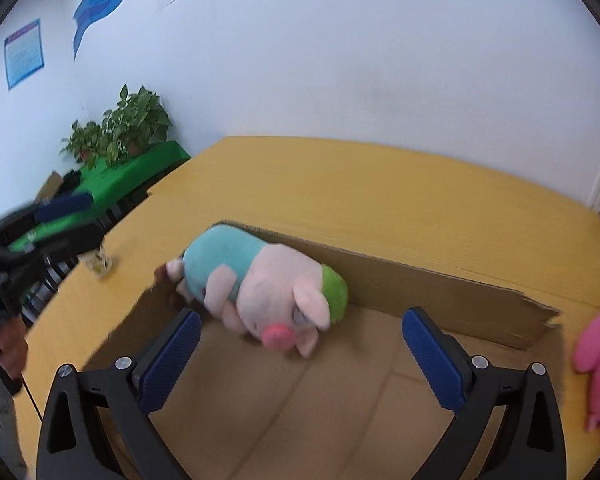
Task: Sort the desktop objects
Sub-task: 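Lower the pig plush into the box and open both grippers, then withdraw both tools from the box toward the black charger box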
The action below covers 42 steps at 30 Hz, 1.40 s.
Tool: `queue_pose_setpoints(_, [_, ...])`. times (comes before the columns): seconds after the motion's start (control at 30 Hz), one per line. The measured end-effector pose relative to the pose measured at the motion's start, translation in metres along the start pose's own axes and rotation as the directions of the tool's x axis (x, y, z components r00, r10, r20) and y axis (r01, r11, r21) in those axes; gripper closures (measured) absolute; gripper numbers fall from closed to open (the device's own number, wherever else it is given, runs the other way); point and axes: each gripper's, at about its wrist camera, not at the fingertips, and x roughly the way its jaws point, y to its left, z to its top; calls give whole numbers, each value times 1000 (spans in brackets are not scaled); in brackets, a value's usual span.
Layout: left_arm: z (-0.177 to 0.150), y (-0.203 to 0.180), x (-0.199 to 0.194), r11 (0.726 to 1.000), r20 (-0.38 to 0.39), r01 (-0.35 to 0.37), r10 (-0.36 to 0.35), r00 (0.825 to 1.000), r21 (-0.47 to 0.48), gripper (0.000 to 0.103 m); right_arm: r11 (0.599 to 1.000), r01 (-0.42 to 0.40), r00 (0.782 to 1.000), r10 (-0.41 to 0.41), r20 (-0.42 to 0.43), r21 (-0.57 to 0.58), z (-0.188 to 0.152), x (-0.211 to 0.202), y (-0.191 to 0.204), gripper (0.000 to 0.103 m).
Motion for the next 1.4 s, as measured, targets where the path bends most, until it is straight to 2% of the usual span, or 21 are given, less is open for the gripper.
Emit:
queue_pose_setpoints(0.03, [-3,-7,-12,1000,16,-8,8,1000,10,24,1000,22,1000,-22,5,-22,-10,-16,3,2])
queue_pose_setpoints(0.1, [-12,-16,-35,1000,58,1,-2,998,19,24,997,59,998,-58,36,-49,-34,-49,7,21])
queue_pose_setpoints(0.13, [-19,-20,-48,999,92,33,-34,995,15,27,996,74,997,-72,36,-56,-43,-61,9,46])
queue_pose_setpoints(0.17, [-21,-27,-51,999,115,53,-54,992,5,55,994,98,995,-97,23,-55,-52,-71,11,56])
queue_pose_setpoints(0.23, [-23,-43,-52,996,87,84,-82,993,-18,99,994,106,994,-105,35,-25,-72,-97,12,54])
queue_pose_setpoints(0.3, [-32,-54,-57,994,63,107,-105,992,-35,98,991,134,989,-132,66,-18,-88,-124,10,26])
queue_pose_setpoints(0.33, [-37,-61,-62,995,65,96,-93,994,-34,95,986,168,982,-166,90,-21,-94,-139,13,0])
queue_pose_setpoints(0.4, [-45,-73,-70,998,66,56,-53,996,-36,62,975,220,967,-213,138,-36,-106,-160,21,0])
queue_pose_setpoints(0.43, [-50,-79,-78,998,76,34,-31,997,-48,28,973,228,964,-219,148,-46,-112,-170,24,0])
queue_pose_setpoints(0.47, [-56,-83,-87,998,98,20,-14,995,-64,17,972,230,963,-219,154,-53,-117,-178,26,0])
queue_pose_setpoints(0.53, [-66,-91,-102,996,137,19,-7,991,-83,17,968,245,958,-232,169,-61,-128,-194,30,0])
queue_pose_setpoints(0.9, [-90,-126,-143,997,155,30,-19,988,-72,17,963,262,943,-242,227,-63,-171,-252,42,0])
queue_pose_setpoints(1.07, [-93,-130,-148,996,169,38,-23,985,-85,17,966,253,944,-234,233,-54,-180,-259,42,0])
queue_pose_setpoints(1.33, [-96,-122,-146,996,174,-36,50,983,-80,17,966,255,946,-240,216,-42,-183,-252,47,0])
queue_pose_setpoints(1.4, [-102,-120,-142,997,156,-28,39,987,-74,17,966,254,948,-241,210,-41,-185,-247,50,0])
